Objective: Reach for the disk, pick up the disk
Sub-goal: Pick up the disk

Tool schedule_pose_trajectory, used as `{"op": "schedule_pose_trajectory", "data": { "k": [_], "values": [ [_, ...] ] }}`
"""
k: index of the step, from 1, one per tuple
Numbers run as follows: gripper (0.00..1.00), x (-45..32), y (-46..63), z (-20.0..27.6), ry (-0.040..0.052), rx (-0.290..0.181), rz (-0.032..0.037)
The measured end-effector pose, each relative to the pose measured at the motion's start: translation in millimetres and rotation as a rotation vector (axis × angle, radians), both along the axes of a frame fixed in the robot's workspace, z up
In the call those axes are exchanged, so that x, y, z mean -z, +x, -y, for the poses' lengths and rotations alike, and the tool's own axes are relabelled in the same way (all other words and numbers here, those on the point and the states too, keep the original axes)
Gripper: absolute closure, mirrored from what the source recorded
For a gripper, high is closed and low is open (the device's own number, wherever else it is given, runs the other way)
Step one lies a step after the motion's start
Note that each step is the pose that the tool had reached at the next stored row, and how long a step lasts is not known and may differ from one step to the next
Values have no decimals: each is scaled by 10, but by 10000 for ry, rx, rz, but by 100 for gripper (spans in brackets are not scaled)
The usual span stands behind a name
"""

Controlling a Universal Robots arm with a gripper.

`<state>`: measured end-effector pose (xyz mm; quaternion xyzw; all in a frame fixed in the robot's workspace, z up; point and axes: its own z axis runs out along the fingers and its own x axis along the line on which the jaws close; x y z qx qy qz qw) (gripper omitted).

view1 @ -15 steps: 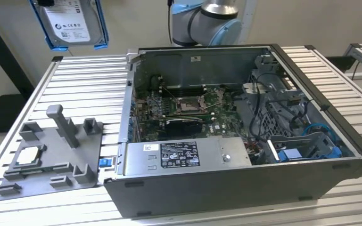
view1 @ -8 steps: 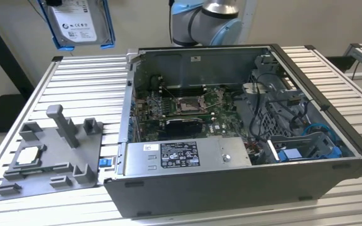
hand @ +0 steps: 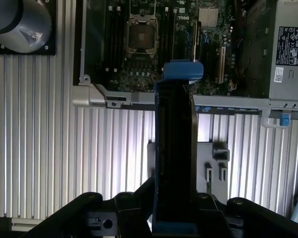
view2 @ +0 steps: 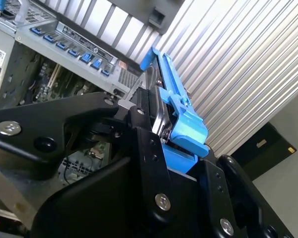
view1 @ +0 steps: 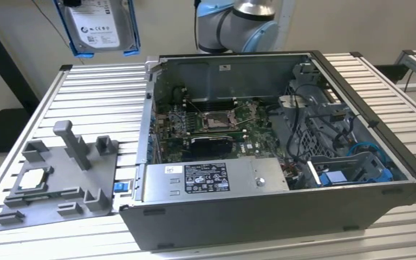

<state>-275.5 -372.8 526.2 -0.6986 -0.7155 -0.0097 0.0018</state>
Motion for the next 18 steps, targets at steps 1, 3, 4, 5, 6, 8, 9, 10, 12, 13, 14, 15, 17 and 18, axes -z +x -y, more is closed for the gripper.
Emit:
{"op": "schedule_pose_trajectory", "data": {
  "k": [1, 3, 4, 5, 6, 8, 9, 10, 12, 13, 14, 15, 17, 18],
  "values": [
    [100, 0, 17, 0, 0, 1, 0],
    [100, 0, 52, 0, 0, 1, -2],
    [100, 0, 72, 0, 0, 1, -3],
    [100, 0, 91, 0, 0, 0, -3],
    [100, 0, 111, 0, 0, 0, -4],
    [100, 0, 149, 0, 0, 0, -6],
    [100, 0, 167, 0, 0, 0, -8],
    [100, 0, 186, 0, 0, 0, -8],
    [100, 0, 224, 0, 0, 0, -10],
    [100, 0, 243, 0, 1, 0, -11],
    [100, 0, 259, 0, 0, 1, -12],
    [100, 0, 277, 0, 0, 1, -12],
    [100, 0, 315, 0, 0, 0, -14],
    [100, 0, 332, 0, 0, 0, -15]
  ]
}}
